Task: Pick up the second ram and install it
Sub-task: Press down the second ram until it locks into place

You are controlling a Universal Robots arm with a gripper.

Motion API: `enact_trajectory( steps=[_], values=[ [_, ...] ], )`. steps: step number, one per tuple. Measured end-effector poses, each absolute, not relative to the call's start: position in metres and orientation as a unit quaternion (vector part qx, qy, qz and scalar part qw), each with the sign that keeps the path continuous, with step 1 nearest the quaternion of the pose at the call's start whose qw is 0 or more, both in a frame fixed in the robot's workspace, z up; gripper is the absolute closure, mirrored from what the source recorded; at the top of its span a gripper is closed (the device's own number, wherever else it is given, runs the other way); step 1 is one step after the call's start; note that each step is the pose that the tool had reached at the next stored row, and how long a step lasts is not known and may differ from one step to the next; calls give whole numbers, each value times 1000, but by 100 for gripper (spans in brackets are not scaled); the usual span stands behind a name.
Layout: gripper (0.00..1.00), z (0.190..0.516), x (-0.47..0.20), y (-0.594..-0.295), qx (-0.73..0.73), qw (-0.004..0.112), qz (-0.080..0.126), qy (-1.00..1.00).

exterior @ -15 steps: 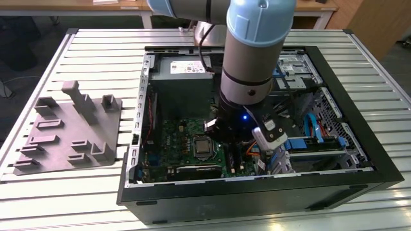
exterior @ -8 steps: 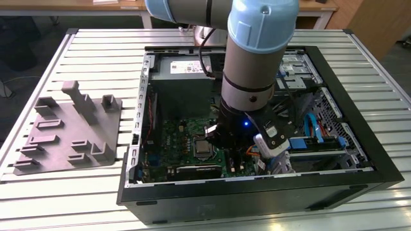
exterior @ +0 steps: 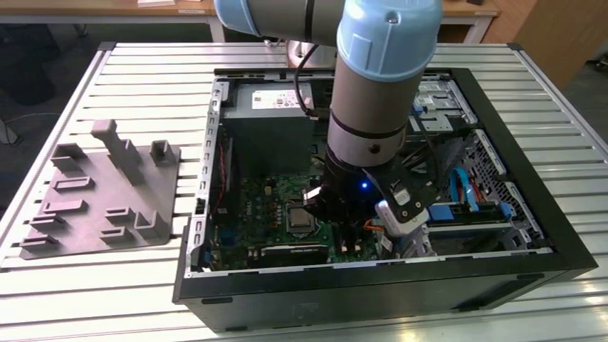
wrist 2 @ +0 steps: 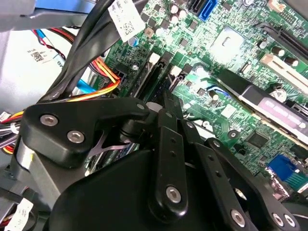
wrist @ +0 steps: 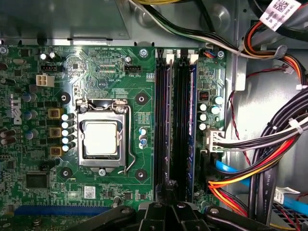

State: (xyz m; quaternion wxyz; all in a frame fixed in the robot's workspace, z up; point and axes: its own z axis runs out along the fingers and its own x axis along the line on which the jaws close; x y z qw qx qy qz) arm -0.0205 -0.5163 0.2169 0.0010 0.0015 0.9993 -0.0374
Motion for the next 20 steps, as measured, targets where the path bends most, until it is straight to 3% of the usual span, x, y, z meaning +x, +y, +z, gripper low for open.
enact_trajectory(
  steps=[7,20],
  values=[
    [90,229,-20,-514,2,1,-37,999],
    [90,229,-19,-472,1,1,-37,999]
  ],
)
